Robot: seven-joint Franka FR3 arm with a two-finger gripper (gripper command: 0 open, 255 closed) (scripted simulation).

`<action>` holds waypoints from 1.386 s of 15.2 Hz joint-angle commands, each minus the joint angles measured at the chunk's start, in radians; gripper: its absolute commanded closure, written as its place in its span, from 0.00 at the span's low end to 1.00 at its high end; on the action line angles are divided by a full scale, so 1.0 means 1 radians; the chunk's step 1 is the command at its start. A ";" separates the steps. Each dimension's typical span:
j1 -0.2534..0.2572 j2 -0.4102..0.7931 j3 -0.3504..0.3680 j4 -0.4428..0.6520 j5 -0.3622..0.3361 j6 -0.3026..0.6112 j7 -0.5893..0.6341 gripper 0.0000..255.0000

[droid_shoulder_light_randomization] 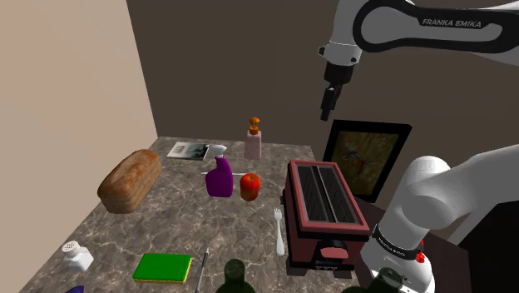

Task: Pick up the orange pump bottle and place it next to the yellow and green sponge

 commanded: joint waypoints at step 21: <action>-0.020 0.712 -0.050 0.345 -0.067 0.414 -0.059 0.00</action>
